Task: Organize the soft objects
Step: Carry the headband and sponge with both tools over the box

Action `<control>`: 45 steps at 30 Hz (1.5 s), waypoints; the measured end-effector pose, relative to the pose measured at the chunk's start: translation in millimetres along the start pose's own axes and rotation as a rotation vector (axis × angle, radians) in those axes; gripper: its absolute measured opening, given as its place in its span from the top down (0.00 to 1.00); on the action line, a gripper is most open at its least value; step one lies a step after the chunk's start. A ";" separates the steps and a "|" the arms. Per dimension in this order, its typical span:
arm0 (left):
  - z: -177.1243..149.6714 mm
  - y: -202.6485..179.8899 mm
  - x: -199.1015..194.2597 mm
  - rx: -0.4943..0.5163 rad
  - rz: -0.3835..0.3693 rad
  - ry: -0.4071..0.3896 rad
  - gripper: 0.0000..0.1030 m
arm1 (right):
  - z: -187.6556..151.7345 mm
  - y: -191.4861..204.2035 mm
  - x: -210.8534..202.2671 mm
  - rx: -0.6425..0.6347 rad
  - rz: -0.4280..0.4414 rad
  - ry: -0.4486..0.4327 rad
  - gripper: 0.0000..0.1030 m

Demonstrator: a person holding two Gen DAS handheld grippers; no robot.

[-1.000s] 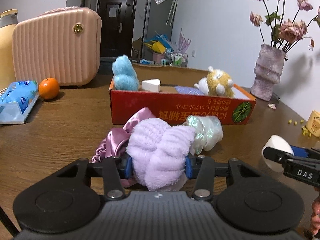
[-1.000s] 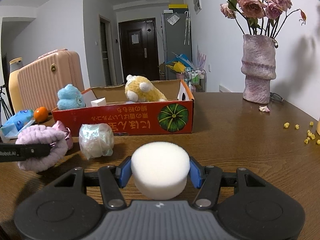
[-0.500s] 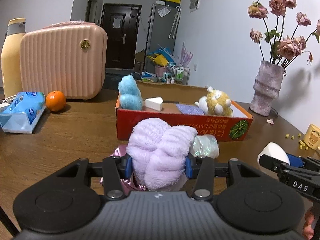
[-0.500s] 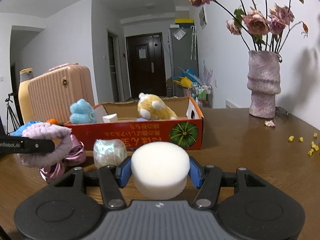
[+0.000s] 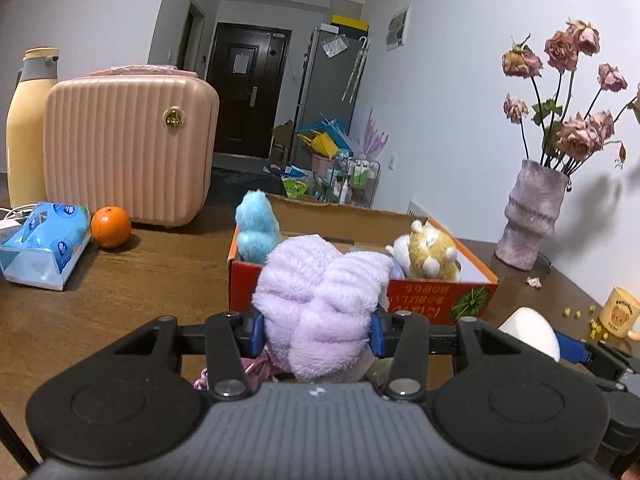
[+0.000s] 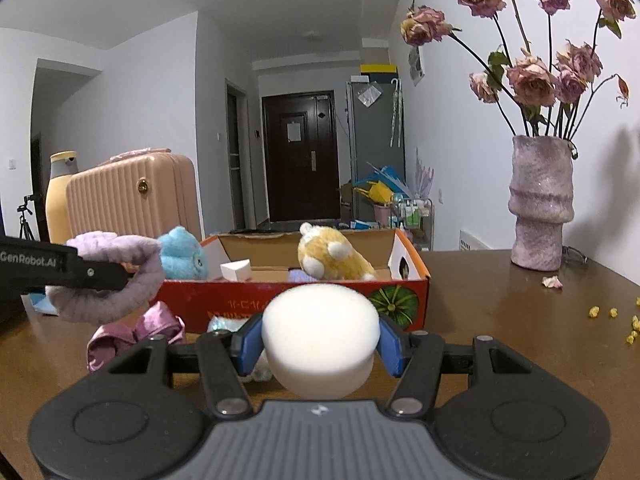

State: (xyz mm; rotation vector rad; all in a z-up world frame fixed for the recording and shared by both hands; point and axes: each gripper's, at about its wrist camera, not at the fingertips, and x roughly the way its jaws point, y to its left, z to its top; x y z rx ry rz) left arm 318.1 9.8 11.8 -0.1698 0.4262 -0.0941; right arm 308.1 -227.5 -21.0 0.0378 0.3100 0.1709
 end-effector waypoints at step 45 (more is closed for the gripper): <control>57.0 -2.7 78.3 -0.049 0.032 -0.095 0.54 | 42.4 13.9 93.4 0.003 -0.003 -0.087 0.44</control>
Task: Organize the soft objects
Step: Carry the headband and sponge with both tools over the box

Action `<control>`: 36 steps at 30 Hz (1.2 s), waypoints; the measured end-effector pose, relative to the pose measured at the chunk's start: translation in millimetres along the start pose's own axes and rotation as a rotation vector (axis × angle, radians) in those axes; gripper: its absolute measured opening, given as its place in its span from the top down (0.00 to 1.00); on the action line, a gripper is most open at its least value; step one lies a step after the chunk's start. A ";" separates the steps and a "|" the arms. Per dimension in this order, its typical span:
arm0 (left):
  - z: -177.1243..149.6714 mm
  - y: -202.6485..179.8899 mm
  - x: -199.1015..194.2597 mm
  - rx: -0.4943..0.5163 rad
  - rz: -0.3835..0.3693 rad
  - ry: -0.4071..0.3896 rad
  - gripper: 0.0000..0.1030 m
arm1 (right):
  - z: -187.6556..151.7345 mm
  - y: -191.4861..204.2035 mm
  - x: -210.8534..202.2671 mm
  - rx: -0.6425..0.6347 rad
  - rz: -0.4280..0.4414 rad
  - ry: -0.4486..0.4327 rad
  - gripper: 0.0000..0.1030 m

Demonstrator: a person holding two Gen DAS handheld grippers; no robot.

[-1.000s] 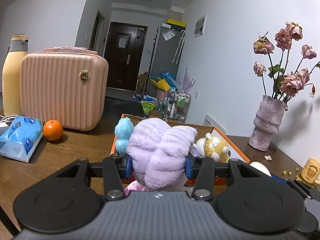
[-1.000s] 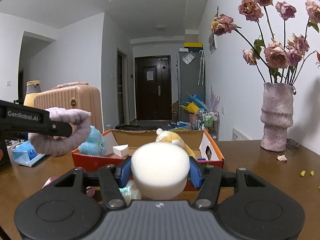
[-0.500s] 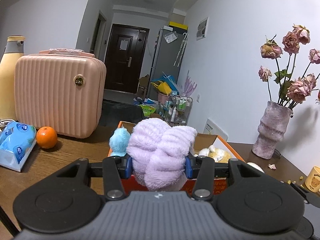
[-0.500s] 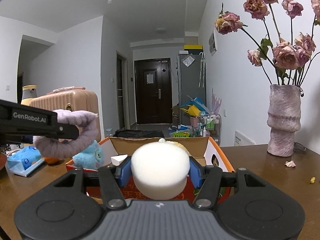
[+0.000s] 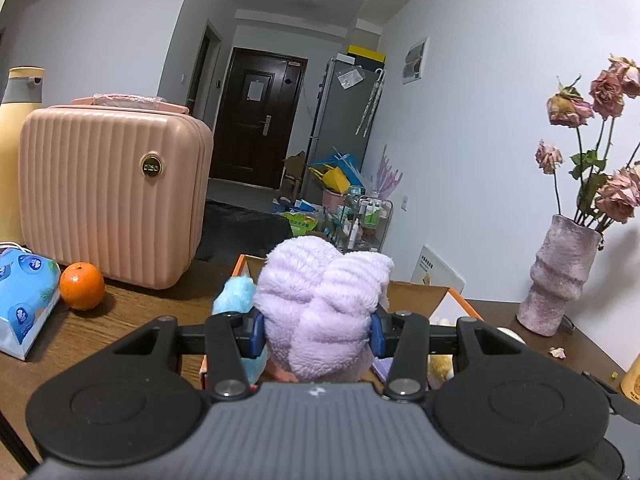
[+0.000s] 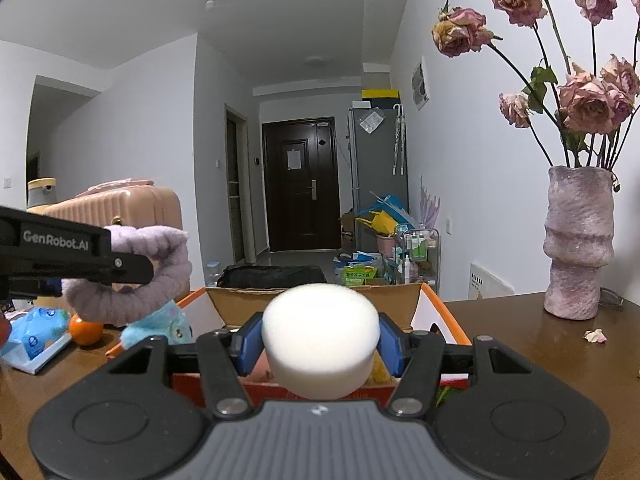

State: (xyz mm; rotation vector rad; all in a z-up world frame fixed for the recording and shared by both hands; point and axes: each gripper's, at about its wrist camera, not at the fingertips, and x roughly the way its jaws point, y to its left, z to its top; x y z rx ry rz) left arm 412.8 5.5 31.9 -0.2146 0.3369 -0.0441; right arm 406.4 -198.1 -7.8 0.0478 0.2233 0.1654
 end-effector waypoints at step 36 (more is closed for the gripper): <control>2.2 2.2 96.0 0.056 0.074 0.063 0.54 | 8.5 0.9 97.4 -0.070 -0.022 0.054 0.44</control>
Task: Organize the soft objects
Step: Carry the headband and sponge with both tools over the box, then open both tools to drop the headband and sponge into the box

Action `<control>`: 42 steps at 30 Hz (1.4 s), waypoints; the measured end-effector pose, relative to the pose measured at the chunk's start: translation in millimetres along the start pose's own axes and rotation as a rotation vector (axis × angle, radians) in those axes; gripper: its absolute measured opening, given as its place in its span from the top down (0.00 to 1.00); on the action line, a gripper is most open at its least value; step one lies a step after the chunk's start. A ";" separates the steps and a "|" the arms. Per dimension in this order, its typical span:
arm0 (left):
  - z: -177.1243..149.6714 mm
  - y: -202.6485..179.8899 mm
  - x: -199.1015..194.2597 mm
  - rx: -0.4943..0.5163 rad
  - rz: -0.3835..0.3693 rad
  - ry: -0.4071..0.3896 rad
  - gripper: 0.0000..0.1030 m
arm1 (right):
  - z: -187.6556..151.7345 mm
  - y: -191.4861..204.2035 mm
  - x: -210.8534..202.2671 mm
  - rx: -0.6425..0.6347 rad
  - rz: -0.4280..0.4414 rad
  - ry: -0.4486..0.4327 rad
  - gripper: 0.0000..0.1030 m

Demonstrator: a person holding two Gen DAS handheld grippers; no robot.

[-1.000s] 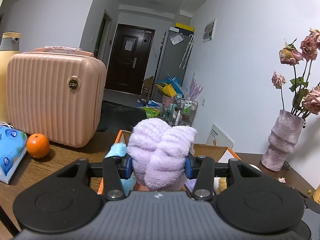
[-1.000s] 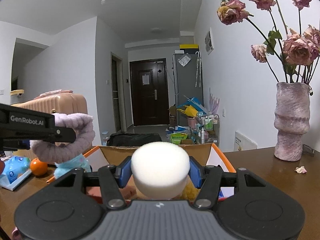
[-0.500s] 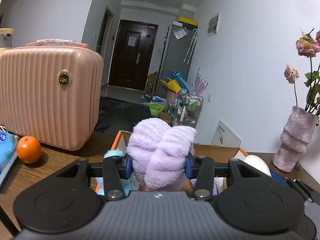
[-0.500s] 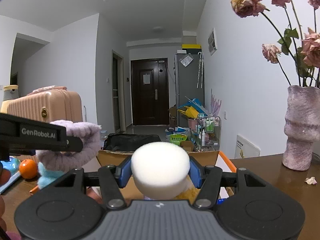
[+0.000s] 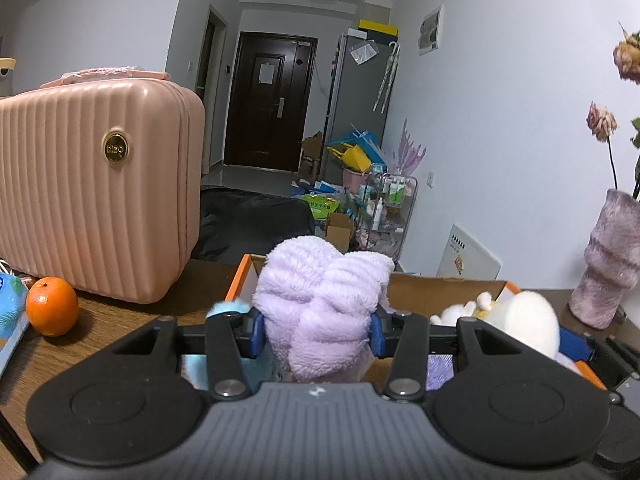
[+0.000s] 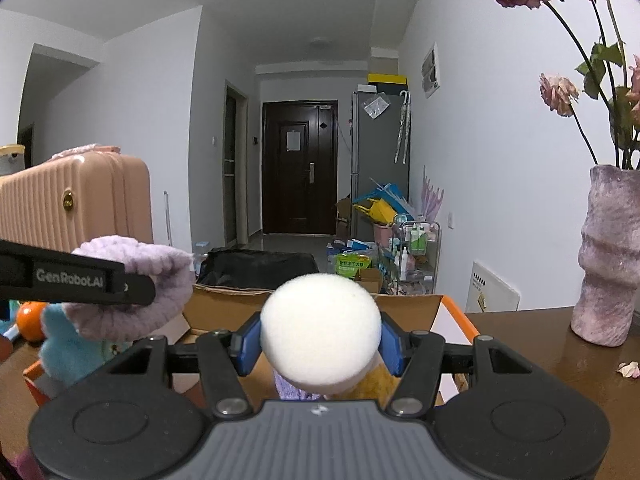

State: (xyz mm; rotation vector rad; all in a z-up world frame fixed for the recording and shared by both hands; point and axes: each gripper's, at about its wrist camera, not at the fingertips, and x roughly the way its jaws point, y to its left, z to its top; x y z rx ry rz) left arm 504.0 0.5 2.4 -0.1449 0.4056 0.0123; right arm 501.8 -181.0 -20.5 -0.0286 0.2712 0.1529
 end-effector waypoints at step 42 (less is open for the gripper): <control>-10.0 20.0 -47.5 -0.031 0.047 -0.056 0.00 | -19.4 2.1 -45.6 0.002 0.027 0.013 0.00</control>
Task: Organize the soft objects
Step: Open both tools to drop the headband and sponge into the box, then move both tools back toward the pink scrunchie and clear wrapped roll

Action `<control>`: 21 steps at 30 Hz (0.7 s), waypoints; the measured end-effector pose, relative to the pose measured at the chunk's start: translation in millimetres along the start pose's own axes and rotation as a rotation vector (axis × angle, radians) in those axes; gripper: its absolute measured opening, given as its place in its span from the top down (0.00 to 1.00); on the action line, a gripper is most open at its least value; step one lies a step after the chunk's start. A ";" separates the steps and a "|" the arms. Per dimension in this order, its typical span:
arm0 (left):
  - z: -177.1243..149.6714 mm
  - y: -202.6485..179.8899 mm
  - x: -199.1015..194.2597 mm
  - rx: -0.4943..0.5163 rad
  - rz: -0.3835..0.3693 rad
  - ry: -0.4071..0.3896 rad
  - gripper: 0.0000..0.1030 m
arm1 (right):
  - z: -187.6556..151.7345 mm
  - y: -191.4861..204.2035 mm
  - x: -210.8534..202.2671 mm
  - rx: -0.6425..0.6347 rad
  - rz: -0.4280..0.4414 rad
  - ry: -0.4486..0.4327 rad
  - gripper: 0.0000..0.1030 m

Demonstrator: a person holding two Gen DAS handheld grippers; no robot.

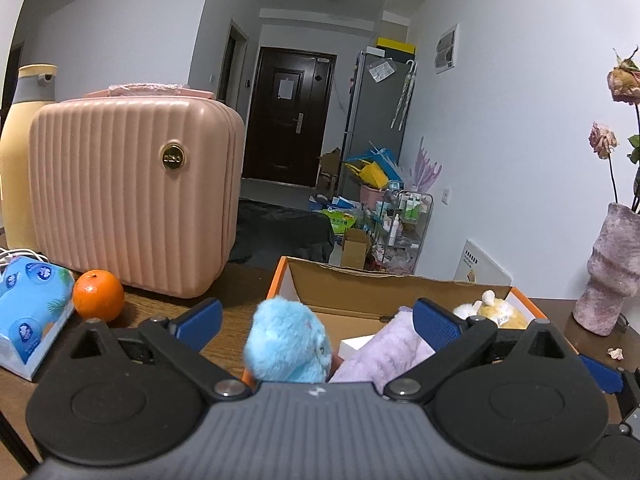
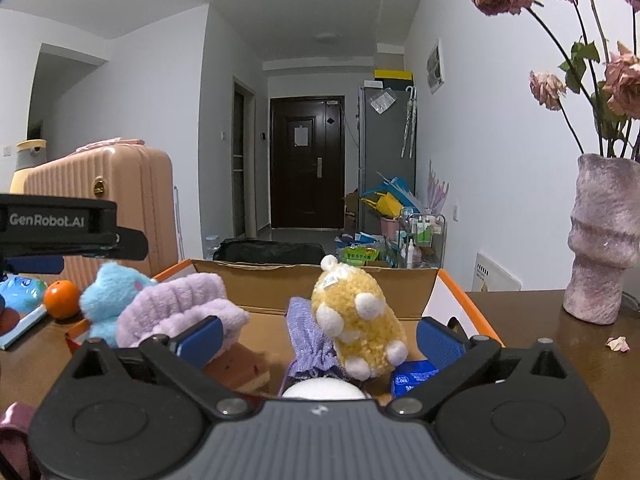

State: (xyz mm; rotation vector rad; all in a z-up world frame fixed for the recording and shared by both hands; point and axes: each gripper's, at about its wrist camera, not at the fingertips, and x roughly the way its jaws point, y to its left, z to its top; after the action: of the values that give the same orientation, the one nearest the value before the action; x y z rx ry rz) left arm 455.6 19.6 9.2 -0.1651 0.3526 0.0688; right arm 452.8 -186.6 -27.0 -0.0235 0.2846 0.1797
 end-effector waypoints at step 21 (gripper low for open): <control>-17.0 19.9 -51.6 0.043 0.000 -0.010 0.00 | -13.8 -2.7 -55.7 -0.027 0.013 -0.021 0.00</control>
State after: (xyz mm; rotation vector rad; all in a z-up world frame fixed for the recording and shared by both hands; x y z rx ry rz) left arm 399.6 34.2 8.5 -0.1218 0.3438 0.0619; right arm 396.9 -199.6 -24.5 -0.0466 0.2613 0.1961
